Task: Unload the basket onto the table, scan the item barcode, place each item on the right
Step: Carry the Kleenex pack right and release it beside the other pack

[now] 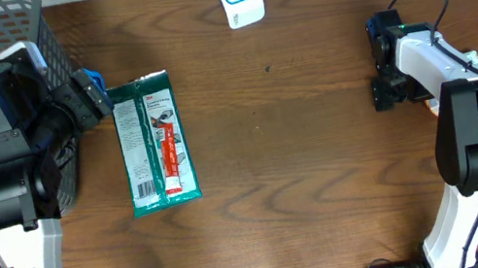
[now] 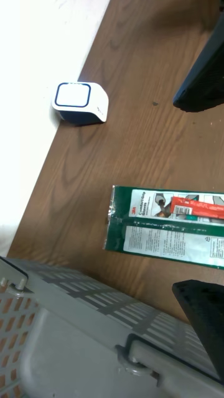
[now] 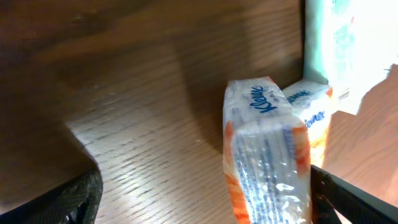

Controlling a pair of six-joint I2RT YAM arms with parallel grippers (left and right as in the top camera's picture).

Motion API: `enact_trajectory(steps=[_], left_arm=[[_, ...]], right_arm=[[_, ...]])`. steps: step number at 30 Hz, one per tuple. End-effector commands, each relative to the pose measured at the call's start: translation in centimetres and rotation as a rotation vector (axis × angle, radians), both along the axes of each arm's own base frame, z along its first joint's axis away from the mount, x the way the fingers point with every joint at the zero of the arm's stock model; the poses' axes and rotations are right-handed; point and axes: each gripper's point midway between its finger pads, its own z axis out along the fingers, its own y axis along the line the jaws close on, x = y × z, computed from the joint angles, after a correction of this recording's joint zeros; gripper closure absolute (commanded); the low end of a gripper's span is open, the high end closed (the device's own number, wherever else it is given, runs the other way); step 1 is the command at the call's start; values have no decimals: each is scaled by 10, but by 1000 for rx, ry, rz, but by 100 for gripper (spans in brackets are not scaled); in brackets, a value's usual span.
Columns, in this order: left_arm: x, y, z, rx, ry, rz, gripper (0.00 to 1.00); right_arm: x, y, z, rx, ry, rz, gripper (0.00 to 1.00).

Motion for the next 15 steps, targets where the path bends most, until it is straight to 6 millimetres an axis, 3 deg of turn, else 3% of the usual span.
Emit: enact_trajectory(steps=[1,11,12,13,14,15], left_arm=[[0,1,3,6,-7,-7,13],[0,1,3,6,-7,-7,13],[0,1,3,6,-7,-7,13],[0,1,3,6,-7,-7,13],[0,1,3,6,-7,-7,13],[0,1,3,6,-7,-7,13]], right_arm=[[3,11,-2,51,31,14,1],[12,33,40,55,68,68,1],[9,34,41,54,82,71,6],[6,34,43,53,98,72,29],[3,34,43,53,112,72,70],[-1,34,44,52,127,71,99]])
